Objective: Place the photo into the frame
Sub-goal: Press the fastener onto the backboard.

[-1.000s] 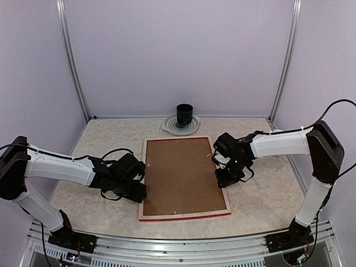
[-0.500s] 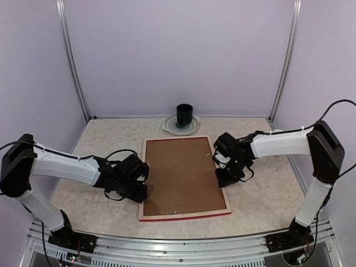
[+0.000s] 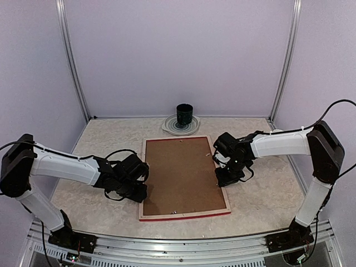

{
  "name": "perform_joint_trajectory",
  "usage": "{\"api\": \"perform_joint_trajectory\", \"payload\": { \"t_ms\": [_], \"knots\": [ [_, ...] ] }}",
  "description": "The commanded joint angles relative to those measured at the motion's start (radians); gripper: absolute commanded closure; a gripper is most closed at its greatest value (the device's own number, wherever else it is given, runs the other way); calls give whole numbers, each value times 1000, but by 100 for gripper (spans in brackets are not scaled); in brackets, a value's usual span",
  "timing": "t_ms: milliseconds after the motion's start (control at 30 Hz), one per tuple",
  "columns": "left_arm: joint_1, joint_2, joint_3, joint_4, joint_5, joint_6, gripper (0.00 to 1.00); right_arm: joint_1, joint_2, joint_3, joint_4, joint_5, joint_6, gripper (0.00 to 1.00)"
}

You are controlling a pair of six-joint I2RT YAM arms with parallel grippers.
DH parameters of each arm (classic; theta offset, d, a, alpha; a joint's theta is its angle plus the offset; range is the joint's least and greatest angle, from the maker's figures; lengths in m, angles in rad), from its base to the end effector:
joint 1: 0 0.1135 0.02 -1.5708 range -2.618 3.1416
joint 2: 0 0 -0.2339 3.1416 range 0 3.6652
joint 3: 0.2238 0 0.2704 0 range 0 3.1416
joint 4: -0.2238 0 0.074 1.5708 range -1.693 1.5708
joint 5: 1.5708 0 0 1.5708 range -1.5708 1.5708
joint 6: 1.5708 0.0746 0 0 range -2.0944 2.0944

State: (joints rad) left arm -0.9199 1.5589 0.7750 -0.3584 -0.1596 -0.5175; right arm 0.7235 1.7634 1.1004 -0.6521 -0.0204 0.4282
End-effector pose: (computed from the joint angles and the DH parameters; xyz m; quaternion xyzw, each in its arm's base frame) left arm 0.1958 -0.2376 0.0694 0.1781 0.9578 -0.0809 0.2108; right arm 0.2591 0.2309 0.0843 -0.1472 0.9808 0.0779 0.1014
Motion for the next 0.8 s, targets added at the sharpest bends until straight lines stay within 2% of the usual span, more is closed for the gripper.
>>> {"api": "perform_joint_trajectory", "payload": {
  "t_ms": [0,67,167,433,533,767],
  "knots": [
    [8,-35,6,-45,-56,6,58,8,-29,22,-29,5,-63,78],
    [18,-69,23,-54,-70,0,47,7,-59,43,-30,-3,-63,70],
    [45,-124,52,-53,-83,-12,35,5,-88,87,-36,-6,-60,61],
    [170,-229,97,-15,-92,-9,30,-28,-90,185,-28,13,-56,43],
    [208,-221,104,16,-97,-9,24,-45,-83,201,0,13,-44,36],
    [252,-143,139,82,-109,7,18,-78,-66,223,49,47,-29,25]
  ]
}}
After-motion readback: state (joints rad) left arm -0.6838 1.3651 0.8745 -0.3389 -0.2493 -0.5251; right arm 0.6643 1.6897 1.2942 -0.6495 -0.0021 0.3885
